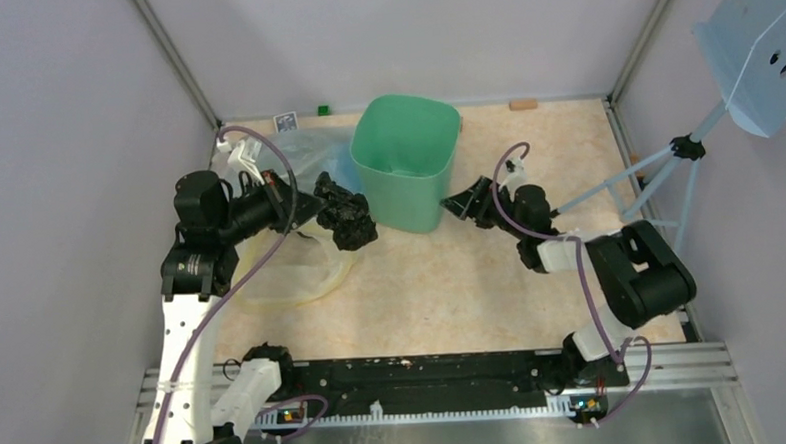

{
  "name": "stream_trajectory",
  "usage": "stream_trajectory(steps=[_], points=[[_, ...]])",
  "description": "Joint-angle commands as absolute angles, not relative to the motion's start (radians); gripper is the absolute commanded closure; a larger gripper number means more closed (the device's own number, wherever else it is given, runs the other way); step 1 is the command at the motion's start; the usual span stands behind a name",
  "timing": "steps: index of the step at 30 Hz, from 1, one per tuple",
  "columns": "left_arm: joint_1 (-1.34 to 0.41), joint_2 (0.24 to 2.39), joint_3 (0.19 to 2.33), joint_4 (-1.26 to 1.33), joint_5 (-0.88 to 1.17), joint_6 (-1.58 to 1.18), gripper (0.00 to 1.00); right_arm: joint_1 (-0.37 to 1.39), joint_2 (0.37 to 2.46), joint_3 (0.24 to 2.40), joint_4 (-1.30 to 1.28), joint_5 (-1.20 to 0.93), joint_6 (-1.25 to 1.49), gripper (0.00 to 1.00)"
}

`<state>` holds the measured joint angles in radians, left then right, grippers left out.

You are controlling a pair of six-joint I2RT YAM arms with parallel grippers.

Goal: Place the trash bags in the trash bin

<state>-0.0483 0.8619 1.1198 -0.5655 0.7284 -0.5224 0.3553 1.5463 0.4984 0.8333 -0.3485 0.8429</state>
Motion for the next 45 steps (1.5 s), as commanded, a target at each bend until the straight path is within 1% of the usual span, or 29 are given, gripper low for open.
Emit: stream_trajectory(steps=[1,4,6,10,15,18,21,24,26,29,30,33,36,39,41,45], points=[[-0.051,0.854,1.133,-0.503,0.814,-0.5,1.0,0.407,1.663,0.641,0.917,-0.313,0.849,0.16],[-0.051,0.853,1.127,-0.49,0.867,-0.502,1.0,0.408,1.687,0.659,0.934,-0.296,0.866,0.16],[-0.052,0.848,1.114,-0.484,0.896,-0.503,1.0,0.408,1.65,0.628,0.941,-0.256,0.855,0.16],[-0.052,0.832,1.049,-0.443,0.937,-0.522,1.0,0.402,1.538,0.584,0.827,-0.218,0.785,0.16],[-0.08,0.806,0.905,-0.304,0.951,-0.626,1.0,0.392,1.315,0.489,0.64,-0.181,0.697,0.16],[-0.167,0.802,0.843,-0.244,0.877,-0.657,1.0,0.389,1.186,0.473,0.463,-0.131,0.634,0.16],[-0.342,0.828,0.803,-0.174,0.757,-0.681,1.0,0.385,1.082,0.48,0.289,-0.091,0.581,0.16],[-0.48,0.891,0.797,-0.09,0.685,-0.72,1.0,0.385,1.001,0.488,0.149,-0.044,0.556,0.16],[-0.562,0.946,0.817,-0.035,0.646,-0.738,1.0,0.383,0.96,0.494,0.075,-0.011,0.552,0.16],[-0.673,1.024,0.904,0.02,0.615,-0.736,1.0,0.381,0.913,0.499,0.014,-0.003,0.541,0.16],[-0.699,1.041,0.926,0.062,0.623,-0.746,1.0,0.382,0.901,0.502,0.003,0.021,0.54,0.16],[-0.718,1.031,0.943,0.157,0.637,-0.793,1.0,0.382,0.892,0.525,-0.059,0.005,0.515,0.16],[-0.708,0.975,0.918,0.085,0.509,-0.814,1.0,0.382,0.906,0.575,-0.152,-0.019,0.507,0.16],[-0.684,0.937,0.867,-0.096,0.392,-0.77,1.0,0.382,0.904,0.6,-0.215,-0.003,0.515,0.16],[-0.674,0.919,0.804,-0.208,0.311,-0.746,1.0,0.382,0.902,0.608,-0.241,0.012,0.514,0.17],[-0.66,0.879,0.67,-0.329,0.168,-0.734,1.0,0.385,0.923,0.626,-0.291,-0.065,0.502,0.17]])
